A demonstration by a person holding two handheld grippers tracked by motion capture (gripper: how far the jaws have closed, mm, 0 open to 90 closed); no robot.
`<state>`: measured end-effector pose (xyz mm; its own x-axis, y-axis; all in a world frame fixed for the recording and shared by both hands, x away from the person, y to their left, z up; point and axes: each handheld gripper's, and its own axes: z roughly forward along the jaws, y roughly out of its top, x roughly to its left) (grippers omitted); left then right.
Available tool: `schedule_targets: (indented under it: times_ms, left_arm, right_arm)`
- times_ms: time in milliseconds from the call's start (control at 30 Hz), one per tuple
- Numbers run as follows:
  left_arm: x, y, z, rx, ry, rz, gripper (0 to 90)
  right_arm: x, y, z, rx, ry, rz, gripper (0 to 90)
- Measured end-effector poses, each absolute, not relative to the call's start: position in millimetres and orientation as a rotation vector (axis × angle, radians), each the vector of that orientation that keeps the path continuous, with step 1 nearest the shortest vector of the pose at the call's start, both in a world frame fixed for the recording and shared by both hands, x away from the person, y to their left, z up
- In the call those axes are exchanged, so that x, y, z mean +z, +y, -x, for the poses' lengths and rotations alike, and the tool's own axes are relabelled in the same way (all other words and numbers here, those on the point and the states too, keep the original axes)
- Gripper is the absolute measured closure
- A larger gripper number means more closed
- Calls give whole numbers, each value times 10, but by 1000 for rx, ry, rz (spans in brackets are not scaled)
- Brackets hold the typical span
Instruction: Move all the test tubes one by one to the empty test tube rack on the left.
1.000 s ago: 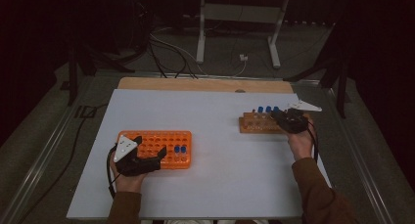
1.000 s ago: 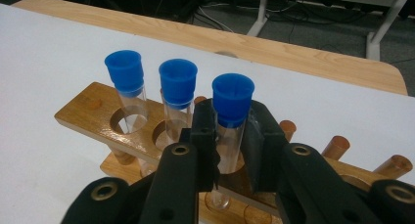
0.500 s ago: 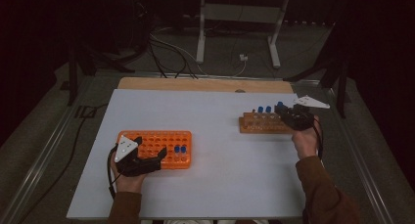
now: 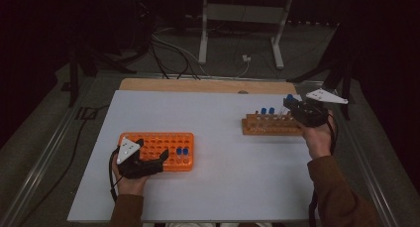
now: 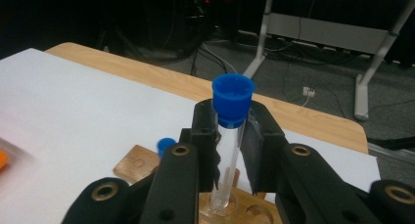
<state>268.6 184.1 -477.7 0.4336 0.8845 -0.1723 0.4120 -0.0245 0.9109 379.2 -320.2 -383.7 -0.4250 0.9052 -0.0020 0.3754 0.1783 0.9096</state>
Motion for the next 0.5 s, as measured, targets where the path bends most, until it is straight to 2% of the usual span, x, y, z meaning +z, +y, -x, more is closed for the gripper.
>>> schedule_targets:
  times_ms: [500]
  left_arm:
    - [-4777,1860,-2682,564,1170,-1614,8]
  right_arm:
    - [-3885,-2833,-3698,1309,1980,-1152,772]
